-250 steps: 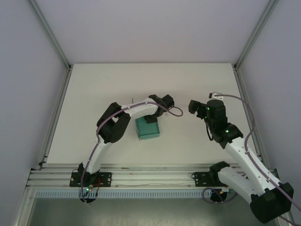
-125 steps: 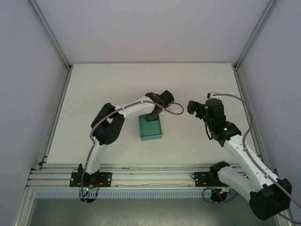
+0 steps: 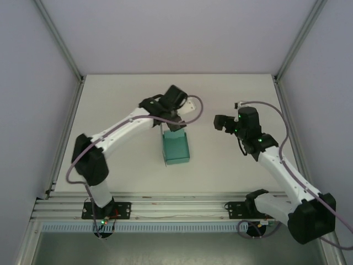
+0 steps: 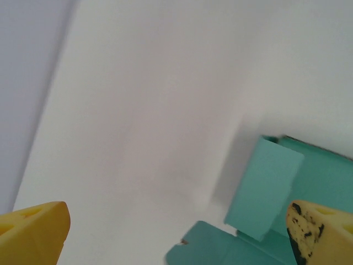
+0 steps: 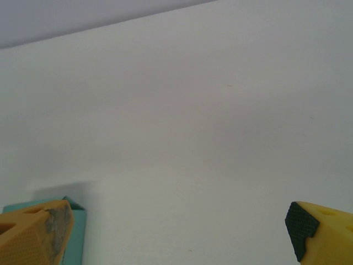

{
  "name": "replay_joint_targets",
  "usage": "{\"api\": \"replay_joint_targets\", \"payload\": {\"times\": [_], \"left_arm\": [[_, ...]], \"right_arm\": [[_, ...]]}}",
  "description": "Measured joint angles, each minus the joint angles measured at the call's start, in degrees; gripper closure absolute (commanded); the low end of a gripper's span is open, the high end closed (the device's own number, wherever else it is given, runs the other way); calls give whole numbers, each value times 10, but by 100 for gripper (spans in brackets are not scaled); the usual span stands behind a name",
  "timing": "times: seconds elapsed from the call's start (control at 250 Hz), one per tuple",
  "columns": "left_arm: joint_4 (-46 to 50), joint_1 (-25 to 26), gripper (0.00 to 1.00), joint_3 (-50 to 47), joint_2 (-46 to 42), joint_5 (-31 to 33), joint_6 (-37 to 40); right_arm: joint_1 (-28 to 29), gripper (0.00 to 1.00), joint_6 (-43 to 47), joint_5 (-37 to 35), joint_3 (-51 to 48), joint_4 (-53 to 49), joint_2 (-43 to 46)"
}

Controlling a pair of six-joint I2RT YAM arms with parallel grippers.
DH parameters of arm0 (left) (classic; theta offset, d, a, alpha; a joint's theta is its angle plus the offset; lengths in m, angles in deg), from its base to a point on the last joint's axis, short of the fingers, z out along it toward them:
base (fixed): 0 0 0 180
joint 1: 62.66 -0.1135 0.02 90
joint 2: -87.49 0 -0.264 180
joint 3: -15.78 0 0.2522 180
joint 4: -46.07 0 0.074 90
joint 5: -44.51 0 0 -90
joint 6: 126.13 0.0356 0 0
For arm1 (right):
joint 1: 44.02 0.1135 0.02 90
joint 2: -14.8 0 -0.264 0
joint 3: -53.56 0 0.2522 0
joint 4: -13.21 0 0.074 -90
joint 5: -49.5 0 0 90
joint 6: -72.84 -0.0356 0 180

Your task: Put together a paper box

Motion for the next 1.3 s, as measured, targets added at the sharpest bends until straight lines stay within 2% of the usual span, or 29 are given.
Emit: {"api": "replay_joint_targets", "payload": {"times": [0.156,0.224,0.336,0.528,0.584,0.672,0.927,1.039,1.115,1.239,1.299], "left_arm": [[-91,-29,0,-87,-106,5,-87],[-125,-41,0,-130,-145,14,-146],[-158,-81,0,-216,-202,22,-268],[-161,-186,0,-355,-256,36,-434],[-160,-211,0,-388,-269,35,-467],[-156,-235,0,-424,-294,35,-505],[-166,-241,0,-458,-336,31,-542],[-167,-241,0,-459,-332,31,-546],[-167,-241,0,-459,-326,31,-547],[-167,-241,0,-459,-313,31,-548],[-167,-241,0,-459,-309,31,-548]], "right_arm": [[0,13,73,122,92,7,-129],[0,20,110,190,155,5,-205],[10,22,210,286,292,-41,-349],[57,24,426,328,513,-220,-556],[74,28,471,332,563,-276,-604],[95,28,527,336,633,-349,-667],[115,31,617,338,708,-476,-729],[119,43,624,331,708,-487,-732],[124,46,613,318,708,-478,-733],[137,58,602,300,708,-462,-737],[142,60,594,296,708,-459,-738]]}}
